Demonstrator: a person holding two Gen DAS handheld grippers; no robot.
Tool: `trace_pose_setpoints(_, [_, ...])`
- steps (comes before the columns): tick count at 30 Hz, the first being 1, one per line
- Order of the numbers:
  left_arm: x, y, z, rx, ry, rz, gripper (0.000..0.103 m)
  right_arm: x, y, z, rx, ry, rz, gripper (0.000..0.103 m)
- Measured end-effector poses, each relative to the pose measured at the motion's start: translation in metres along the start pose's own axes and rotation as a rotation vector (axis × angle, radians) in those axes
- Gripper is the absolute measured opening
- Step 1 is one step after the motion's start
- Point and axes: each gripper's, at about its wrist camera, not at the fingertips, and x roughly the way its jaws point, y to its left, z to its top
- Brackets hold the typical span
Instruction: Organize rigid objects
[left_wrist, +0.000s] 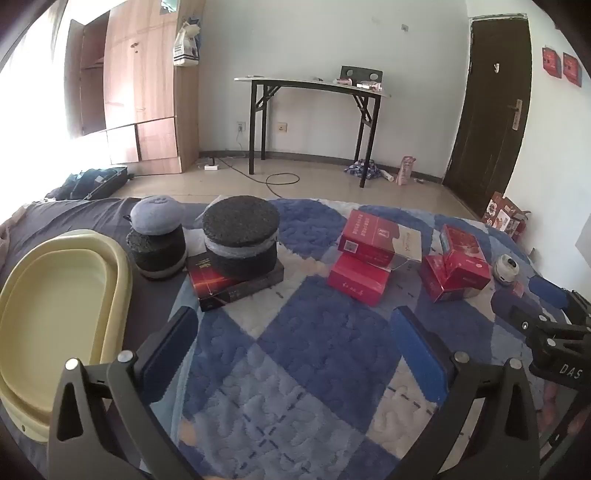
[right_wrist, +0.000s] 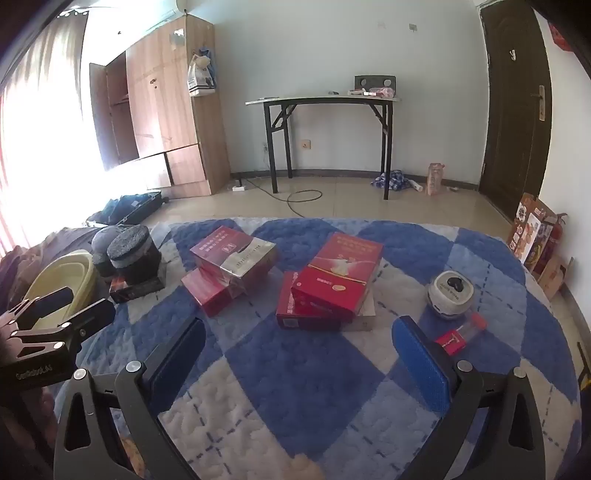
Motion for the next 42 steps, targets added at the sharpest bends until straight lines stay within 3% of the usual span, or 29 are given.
trace_pose_setpoints(18, [0.003,-0.007,-0.004,0.028,0.008,-0.052,0.103,0.002,0.007,-0.003,-0.056,-0.017,-0.009,0.103])
trace_pose_setpoints(29, [0.004,-0.006,-0.005,-0.014,0.015,-0.101,0.103,0.009,0.015,-0.007,-0.087,-0.002,0.047,0.103])
trace_pose_setpoints(42, [0.012,-0.008,-0.007,-0.001,0.043,-0.069,0.103,0.009,0.010,-0.006,-0.027,0.002,0.053,0.103])
